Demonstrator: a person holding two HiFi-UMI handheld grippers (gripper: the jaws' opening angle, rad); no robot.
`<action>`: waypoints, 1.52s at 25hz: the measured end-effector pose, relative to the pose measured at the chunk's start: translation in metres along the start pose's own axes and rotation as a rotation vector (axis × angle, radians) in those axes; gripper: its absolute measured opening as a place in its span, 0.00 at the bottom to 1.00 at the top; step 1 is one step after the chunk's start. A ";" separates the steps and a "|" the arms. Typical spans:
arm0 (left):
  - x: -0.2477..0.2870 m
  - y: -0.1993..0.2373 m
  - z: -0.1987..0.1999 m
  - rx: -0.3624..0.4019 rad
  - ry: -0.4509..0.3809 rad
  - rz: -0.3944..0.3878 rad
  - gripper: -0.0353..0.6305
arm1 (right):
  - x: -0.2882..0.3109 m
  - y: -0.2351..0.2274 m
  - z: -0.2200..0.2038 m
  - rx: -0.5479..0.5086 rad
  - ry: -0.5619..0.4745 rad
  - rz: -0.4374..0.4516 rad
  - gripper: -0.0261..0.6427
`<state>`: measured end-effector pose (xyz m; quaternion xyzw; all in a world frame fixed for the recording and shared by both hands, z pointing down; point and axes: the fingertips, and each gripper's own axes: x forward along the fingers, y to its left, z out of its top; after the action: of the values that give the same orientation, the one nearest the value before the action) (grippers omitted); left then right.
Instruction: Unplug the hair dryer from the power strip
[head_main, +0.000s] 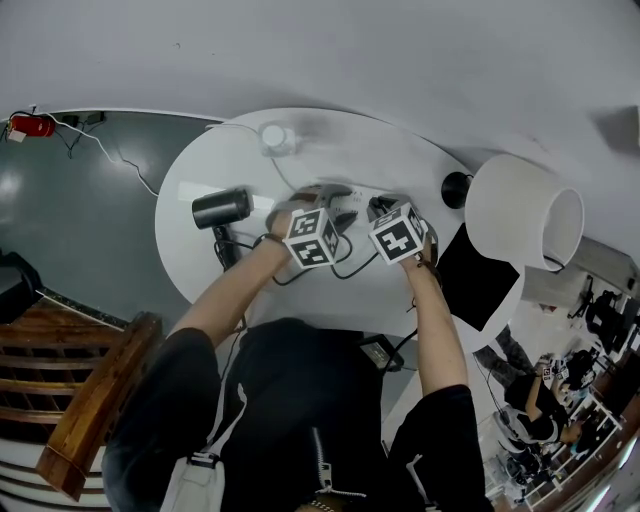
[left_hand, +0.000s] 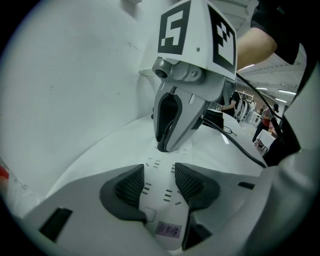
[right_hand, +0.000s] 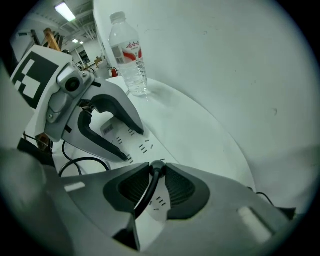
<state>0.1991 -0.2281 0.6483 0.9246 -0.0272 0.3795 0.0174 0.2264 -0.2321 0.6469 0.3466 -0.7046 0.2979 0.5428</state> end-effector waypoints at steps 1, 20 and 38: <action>0.000 0.000 0.000 0.000 0.000 0.000 0.33 | 0.000 0.000 0.000 -0.017 0.003 -0.011 0.19; 0.000 -0.001 0.000 0.004 -0.003 0.002 0.33 | -0.012 0.000 0.000 0.011 -0.020 -0.015 0.12; 0.002 -0.001 0.003 0.005 -0.005 0.006 0.33 | -0.017 -0.003 -0.001 0.055 0.013 0.010 0.11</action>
<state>0.2025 -0.2276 0.6480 0.9255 -0.0292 0.3775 0.0140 0.2319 -0.2299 0.6311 0.3558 -0.6942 0.3222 0.5363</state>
